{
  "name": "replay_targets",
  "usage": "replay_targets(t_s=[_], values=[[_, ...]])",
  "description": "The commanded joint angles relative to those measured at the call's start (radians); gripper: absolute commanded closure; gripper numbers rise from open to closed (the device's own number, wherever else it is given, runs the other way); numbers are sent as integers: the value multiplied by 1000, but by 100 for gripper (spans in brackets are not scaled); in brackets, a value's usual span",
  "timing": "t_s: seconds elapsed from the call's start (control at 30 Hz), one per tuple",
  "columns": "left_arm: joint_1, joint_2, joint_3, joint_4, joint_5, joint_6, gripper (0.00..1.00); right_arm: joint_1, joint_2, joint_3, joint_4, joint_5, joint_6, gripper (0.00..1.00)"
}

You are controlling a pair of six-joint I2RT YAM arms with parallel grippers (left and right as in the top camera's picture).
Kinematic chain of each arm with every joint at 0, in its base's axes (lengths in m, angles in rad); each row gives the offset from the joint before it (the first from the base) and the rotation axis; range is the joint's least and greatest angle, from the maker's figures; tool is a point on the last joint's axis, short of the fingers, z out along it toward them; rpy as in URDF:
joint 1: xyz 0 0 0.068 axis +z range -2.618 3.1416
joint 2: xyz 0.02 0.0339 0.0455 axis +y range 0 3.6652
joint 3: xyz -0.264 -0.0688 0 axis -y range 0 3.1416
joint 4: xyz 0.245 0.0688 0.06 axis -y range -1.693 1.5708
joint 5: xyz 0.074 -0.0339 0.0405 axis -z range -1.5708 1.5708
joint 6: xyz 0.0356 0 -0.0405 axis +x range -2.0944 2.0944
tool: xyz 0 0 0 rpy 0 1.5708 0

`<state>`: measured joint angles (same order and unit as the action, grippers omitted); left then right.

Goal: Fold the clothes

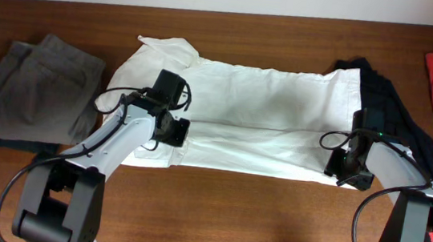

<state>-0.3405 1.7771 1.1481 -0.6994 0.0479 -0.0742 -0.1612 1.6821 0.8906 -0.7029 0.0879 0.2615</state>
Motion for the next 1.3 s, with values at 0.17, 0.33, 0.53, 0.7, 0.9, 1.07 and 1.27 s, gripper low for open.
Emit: replay_targets(t_s=[0.17,0.33,0.53,0.7,0.9,1.07,1.27], values=[[-27,-21,-69,57,68,1,67,-3,9,-22,16,-13,5,43],[-44,-14,-87,94,52,1,67,-3,9,-22,15,-13,5,43],[-46,37,-87,110,34,1,67,-3,9,-22,15,-13,5,43],[-46,67,-87,124,34,1,69,-3,9,-22,15,-13,5,43],[-46,67,-87,135,34,1,84,-3,9,-22,14,-13,5,43],[-46,67,-87,160,25,1,100,-3,9,-22,12,-13,5,43],[-45,59,-53,165,-55,1,100,-3,9,-22,12,-13,5,43]])
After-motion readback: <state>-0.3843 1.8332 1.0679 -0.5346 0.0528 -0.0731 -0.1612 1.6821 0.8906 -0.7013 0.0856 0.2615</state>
